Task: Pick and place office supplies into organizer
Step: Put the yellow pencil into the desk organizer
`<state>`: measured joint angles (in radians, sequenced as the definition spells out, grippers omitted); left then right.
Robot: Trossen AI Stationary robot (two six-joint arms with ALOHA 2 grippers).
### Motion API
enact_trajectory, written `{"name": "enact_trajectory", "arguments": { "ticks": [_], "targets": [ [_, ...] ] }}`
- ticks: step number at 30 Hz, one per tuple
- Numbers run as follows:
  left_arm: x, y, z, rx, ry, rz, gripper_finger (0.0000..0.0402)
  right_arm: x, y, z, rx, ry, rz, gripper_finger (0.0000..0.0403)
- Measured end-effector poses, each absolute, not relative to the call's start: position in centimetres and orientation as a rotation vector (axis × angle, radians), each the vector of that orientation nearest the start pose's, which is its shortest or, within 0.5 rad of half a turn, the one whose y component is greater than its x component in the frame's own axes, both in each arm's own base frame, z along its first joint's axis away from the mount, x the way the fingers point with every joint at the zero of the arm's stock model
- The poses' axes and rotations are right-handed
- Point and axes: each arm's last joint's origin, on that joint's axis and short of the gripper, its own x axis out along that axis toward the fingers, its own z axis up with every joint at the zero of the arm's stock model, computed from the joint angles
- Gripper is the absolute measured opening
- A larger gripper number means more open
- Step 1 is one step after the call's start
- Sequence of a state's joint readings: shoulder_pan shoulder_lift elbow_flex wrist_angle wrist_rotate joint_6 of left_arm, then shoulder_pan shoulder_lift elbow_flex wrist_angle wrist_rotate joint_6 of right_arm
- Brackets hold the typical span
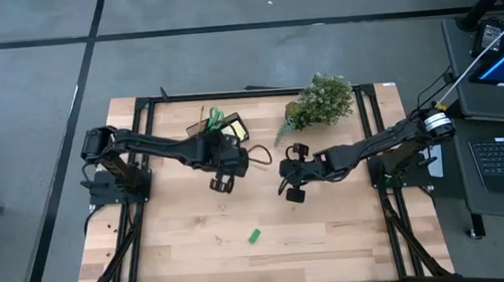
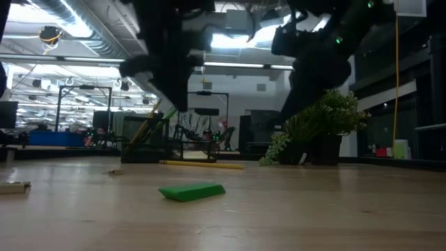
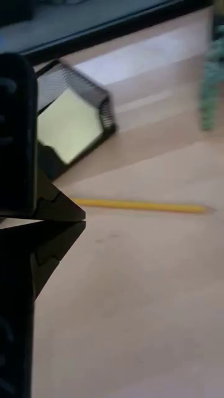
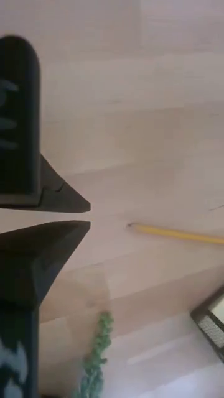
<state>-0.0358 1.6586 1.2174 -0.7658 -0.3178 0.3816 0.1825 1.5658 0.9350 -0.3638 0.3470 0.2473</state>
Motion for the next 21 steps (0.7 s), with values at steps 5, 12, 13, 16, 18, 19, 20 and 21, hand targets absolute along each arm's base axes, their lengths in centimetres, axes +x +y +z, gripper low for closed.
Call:
{"name": "enact_trajectory", "arguments": {
  "ticks": [5,12,13,16,18,19,20,21],
  "targets": [
    [32.4,1.7,21.4,0.480,1.118,-0.072,0.0002,30.3,4.6,18.6,-0.082,0.827,-0.220,0.0035],
    [32.7,4.2,20.9,0.407,1.063,-0.039,0.0005,30.4,4.6,18.2,-0.110,0.757,-0.196,0.0036],
    [32.7,4.4,20.8,0.398,1.065,-0.032,0.0007,30.4,4.6,18.2,-0.110,0.757,-0.196,0.0035],
    [32.6,4.9,20.8,0.393,1.072,-0.022,0.0017,30.4,4.6,18.2,-0.111,0.756,-0.195,0.0036],
    [32.6,5.1,20.6,0.398,1.079,-0.023,0.0028,30.5,4.6,18.3,-0.107,0.751,-0.196,0.0035],
    [32.6,5.1,20.5,0.396,1.089,-0.025,0.0034,30.5,4.6,18.3,-0.100,0.746,-0.198,0.0035],
    [32.6,5.1,20.3,0.394,1.097,-0.027,0.0040,30.5,4.6,18.3,-0.087,0.738,-0.202,0.0035],
    [32.7,5.1,20.1,0.389,1.100,-0.026,0.0047,30.6,4.6,18.4,-0.075,0.727,-0.205,0.0035]
  ]
}}
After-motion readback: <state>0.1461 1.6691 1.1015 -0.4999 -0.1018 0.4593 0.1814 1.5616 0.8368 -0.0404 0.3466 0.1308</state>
